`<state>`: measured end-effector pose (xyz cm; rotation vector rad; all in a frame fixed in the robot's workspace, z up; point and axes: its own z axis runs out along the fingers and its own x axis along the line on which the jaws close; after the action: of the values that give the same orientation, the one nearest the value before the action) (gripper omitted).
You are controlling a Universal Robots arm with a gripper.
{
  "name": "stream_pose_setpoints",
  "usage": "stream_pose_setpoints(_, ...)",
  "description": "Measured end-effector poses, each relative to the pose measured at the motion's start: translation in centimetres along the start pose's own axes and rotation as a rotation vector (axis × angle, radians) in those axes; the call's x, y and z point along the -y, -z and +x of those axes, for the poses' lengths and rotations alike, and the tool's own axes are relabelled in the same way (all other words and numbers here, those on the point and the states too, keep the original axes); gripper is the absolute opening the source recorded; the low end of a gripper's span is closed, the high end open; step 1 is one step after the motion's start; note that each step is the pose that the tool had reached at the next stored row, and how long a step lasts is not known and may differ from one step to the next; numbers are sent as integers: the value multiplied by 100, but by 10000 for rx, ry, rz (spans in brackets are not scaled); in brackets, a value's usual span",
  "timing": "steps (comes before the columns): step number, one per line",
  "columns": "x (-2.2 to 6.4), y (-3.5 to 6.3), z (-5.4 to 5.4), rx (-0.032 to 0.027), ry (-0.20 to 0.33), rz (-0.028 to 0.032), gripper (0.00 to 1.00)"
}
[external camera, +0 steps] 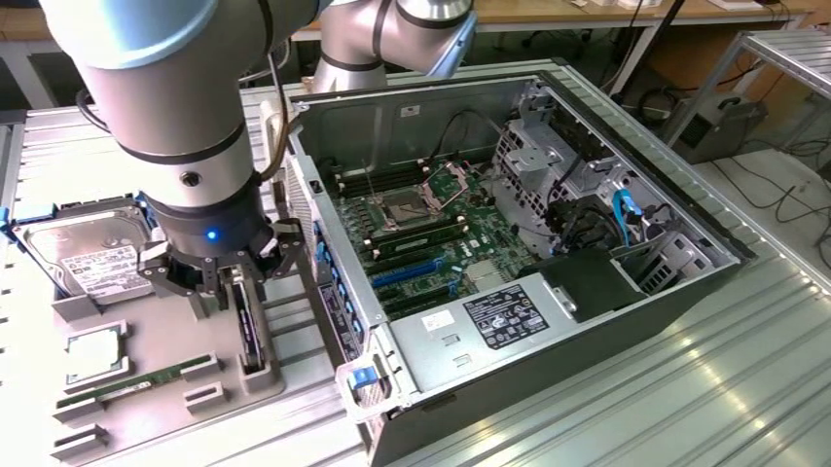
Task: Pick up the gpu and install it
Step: 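Pick up the gpu and move the gpu toward the slot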
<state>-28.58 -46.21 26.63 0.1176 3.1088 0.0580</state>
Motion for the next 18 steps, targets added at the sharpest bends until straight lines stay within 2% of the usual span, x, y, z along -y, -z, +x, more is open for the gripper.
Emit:
stream_pose_setpoints(11,-27,-216,26,0,0,0,42)
stream_pose_setpoints(18,-28,-220,26,-1,0,0,42)
